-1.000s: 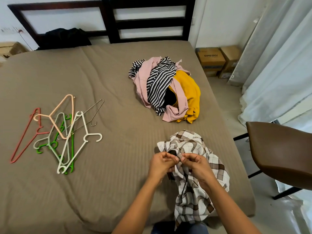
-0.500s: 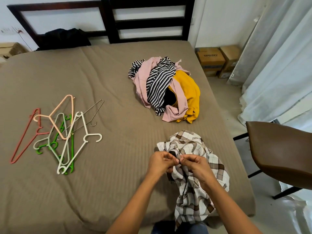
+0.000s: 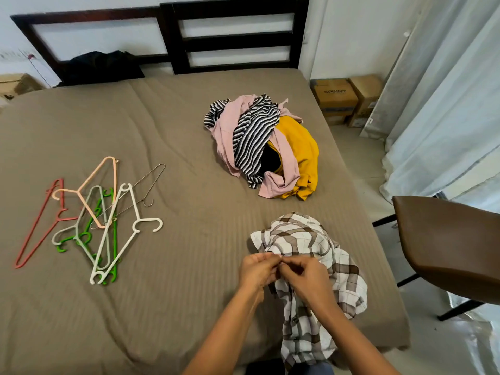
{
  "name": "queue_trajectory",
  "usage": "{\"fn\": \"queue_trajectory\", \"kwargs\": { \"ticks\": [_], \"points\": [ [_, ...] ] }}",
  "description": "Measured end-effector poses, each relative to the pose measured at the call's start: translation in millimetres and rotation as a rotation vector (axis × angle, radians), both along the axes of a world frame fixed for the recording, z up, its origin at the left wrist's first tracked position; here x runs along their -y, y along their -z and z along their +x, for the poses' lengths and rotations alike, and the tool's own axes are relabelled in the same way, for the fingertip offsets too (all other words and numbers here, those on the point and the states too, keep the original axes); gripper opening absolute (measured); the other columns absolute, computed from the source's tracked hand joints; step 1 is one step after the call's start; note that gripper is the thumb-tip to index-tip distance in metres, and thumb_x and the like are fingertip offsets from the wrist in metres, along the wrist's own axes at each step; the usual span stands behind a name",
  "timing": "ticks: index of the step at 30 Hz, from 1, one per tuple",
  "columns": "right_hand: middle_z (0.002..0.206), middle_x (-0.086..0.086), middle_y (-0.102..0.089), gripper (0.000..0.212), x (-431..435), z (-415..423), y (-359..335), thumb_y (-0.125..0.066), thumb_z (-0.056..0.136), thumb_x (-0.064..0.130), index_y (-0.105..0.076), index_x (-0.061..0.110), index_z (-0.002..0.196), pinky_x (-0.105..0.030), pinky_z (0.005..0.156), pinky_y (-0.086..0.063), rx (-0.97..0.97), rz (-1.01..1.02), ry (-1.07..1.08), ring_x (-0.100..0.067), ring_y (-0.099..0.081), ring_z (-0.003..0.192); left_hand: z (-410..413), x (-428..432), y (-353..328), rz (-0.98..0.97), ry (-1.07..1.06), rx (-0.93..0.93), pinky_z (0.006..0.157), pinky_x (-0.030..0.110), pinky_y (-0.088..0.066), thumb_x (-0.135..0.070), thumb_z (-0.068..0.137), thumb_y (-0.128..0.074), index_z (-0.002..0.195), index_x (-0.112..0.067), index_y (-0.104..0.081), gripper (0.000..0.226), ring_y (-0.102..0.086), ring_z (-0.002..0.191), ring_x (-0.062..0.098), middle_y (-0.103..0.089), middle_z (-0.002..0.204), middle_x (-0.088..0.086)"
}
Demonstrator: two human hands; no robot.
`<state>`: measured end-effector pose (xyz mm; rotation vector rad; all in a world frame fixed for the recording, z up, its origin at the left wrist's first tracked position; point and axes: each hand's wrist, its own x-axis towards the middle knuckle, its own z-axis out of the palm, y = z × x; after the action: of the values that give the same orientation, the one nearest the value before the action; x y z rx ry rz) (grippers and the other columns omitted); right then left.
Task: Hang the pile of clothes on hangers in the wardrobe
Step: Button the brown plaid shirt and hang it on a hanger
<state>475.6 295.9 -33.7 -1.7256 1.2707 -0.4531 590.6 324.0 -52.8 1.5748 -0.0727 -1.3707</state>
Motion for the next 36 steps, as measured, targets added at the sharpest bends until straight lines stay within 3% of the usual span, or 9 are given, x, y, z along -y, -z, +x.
{"fn": "queue_trajectory", "kwargs": {
  "ticks": [2,5,10,13,20,27,32,34,36],
  "points": [
    [0.078,0.013,-0.073,0.017,0,-1,1,-0.063,0.088,0.017,-0.075,0.03,0.088,-0.012,0.073,-0.05,0.114,0.106,0.051,0.003,-0.066,0.077,2,-2,1,0.009,0.01,0.023,0.047,0.016,-0.05,0.0,0.086,-0.062,0.08,-0.005,-0.064,0.009,-0.058,0.046,0.005,-0.065,0.064,0.005],
    [0.08,0.006,-0.075,0.011,2,-1,9,-0.067,0.086,0.015,-0.076,0.021,0.084,-0.029,0.084,-0.054,0.214,0.261,0.164,-0.005,-0.069,0.081,0,-3,5,0.003,0.055,0.079,0.045,0.014,-0.046,0.002,0.087,-0.06,0.083,-0.006,-0.061,0.009,-0.054,0.047,0.005,-0.063,0.066,0.004],
    [0.075,0.009,-0.071,0.013,-4,2,14,-0.076,0.078,0.024,-0.071,0.022,0.09,-0.024,0.07,-0.055,0.06,0.048,0.226,-0.002,-0.066,0.071,-6,-3,3,-0.08,0.094,0.2,0.062,0.023,-0.053,0.009,0.087,-0.053,0.088,-0.006,-0.06,0.017,-0.068,0.067,0.017,-0.071,0.076,0.01],
    [0.081,0.013,-0.07,0.015,-7,2,18,-0.073,0.08,0.031,-0.071,0.026,0.094,-0.022,0.069,-0.054,-0.051,-0.077,0.185,0.0,-0.064,0.074,-7,-7,1,-0.093,0.09,0.14,0.049,0.013,-0.046,0.009,0.088,-0.054,0.086,-0.007,-0.057,0.017,-0.06,0.05,0.001,-0.066,0.057,-0.005],
    [0.081,0.008,-0.068,0.014,-12,3,19,-0.073,0.08,0.011,-0.068,0.02,0.089,-0.018,0.071,-0.052,0.037,-0.066,0.245,-0.003,-0.064,0.075,-9,-10,6,-0.029,0.01,0.073,0.056,0.018,-0.054,-0.002,0.086,-0.064,0.08,-0.008,-0.061,0.009,-0.064,0.066,0.012,-0.066,0.073,0.007],
    [0.075,-0.001,-0.072,0.017,-6,-1,25,-0.077,0.073,0.002,-0.071,0.016,0.08,-0.028,0.072,-0.056,0.242,0.207,0.274,-0.017,-0.069,0.074,-3,-11,6,0.01,0.043,0.032,0.044,0.015,-0.044,-0.011,0.088,-0.064,0.078,-0.004,-0.065,0.012,-0.047,0.041,0.002,-0.057,0.056,0.001],
    [0.076,-0.016,-0.071,0.016,3,-4,22,-0.075,0.069,-0.008,-0.069,0.0,0.082,-0.025,0.062,-0.055,0.409,0.481,0.267,-0.021,-0.068,0.069,1,-12,8,0.05,0.06,-0.031,0.051,0.017,-0.05,-0.013,0.086,-0.067,0.077,-0.011,-0.066,0.009,-0.053,0.056,0.008,-0.065,0.062,0.001],
    [0.08,-0.02,-0.071,0.013,8,-4,23,-0.075,0.071,-0.003,-0.071,0.001,0.083,-0.031,0.065,-0.055,0.431,0.567,0.266,-0.026,-0.067,0.073,2,-12,8,0.047,0.056,-0.044,0.059,0.02,-0.052,-0.013,0.086,-0.067,0.078,-0.012,-0.066,0.009,-0.058,0.061,0.01,-0.067,0.065,0.0],
    [0.084,-0.02,-0.072,0.008,10,-3,25,-0.072,0.077,0.002,-0.072,0.003,0.085,-0.031,0.064,-0.053,0.433,0.616,0.285,-0.025,-0.067,0.075,2,-11,6,0.015,0.045,-0.037,0.055,0.018,-0.053,-0.012,0.088,-0.064,0.077,-0.012,-0.065,0.011,-0.062,0.056,0.006,-0.069,0.063,-0.002]
  ]
}}
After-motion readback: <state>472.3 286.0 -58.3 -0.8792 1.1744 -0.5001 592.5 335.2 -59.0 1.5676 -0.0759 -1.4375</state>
